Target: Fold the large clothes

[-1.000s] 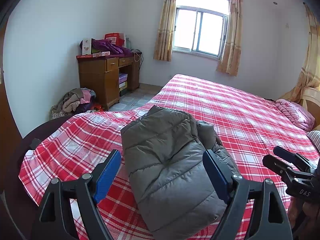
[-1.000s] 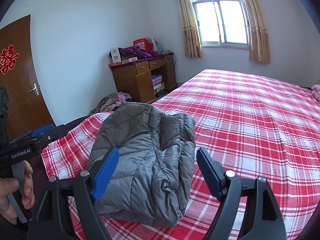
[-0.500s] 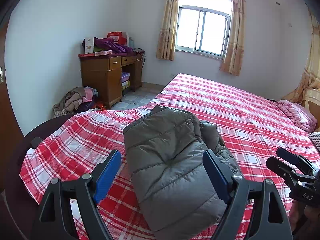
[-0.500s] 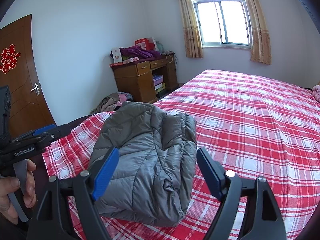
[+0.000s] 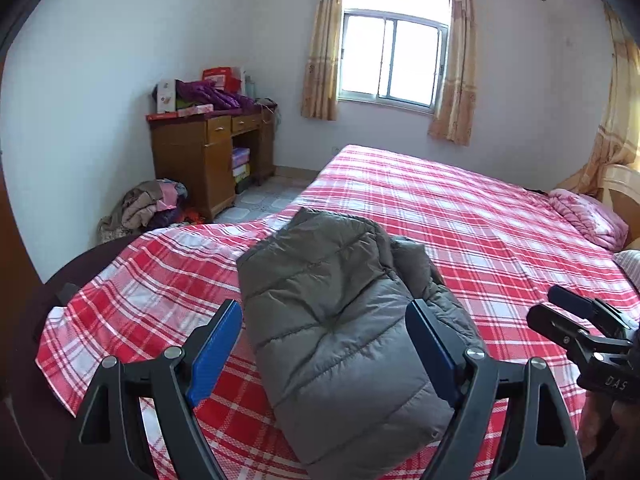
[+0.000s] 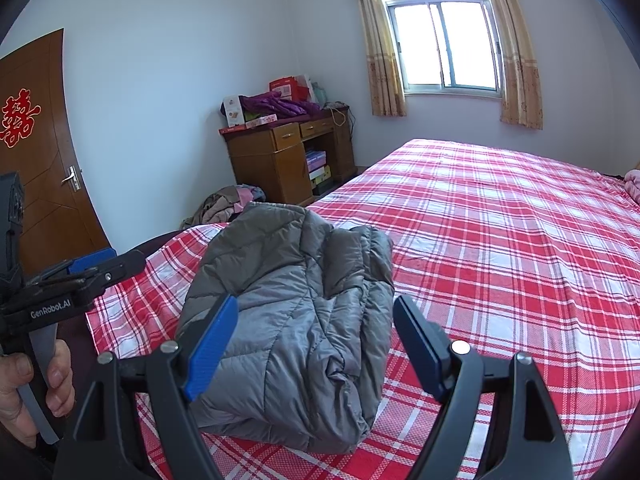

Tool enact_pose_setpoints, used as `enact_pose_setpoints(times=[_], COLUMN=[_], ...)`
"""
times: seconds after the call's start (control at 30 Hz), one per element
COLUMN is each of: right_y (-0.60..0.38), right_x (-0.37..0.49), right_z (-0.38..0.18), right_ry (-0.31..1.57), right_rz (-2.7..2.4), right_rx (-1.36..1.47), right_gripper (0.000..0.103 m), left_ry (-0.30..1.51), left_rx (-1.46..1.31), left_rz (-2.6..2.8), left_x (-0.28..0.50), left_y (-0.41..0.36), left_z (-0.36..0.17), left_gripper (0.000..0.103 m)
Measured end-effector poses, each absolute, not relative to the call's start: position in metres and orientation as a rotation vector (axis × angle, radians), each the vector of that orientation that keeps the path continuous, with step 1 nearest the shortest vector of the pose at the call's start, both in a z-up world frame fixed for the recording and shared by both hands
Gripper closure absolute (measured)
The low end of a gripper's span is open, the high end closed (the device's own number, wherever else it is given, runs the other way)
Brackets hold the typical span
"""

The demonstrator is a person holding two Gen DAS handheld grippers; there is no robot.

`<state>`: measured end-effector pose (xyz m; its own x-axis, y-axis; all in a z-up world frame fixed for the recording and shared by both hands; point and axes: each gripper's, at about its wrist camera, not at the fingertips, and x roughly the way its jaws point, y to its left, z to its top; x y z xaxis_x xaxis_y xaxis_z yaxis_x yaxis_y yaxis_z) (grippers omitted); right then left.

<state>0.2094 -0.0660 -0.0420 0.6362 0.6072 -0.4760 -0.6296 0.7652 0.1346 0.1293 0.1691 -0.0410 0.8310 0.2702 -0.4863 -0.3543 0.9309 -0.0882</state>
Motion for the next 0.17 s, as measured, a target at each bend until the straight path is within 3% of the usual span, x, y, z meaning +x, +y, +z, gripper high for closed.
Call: enact_pose_setpoints(times=[0.17], right_y=[-0.0668], right_x=[0.2098], right_z=[-0.0424], right_ry=[0.528], right_rz=[0.706], right_rx=[-0.045], right_gripper=[0.021], left_ry=[0.488], left_rx=[-0.172], left_rz=[0.352], left_x=[0.1296], left_y=[0.1697], left_z=[-0.042], left_gripper=[0.019])
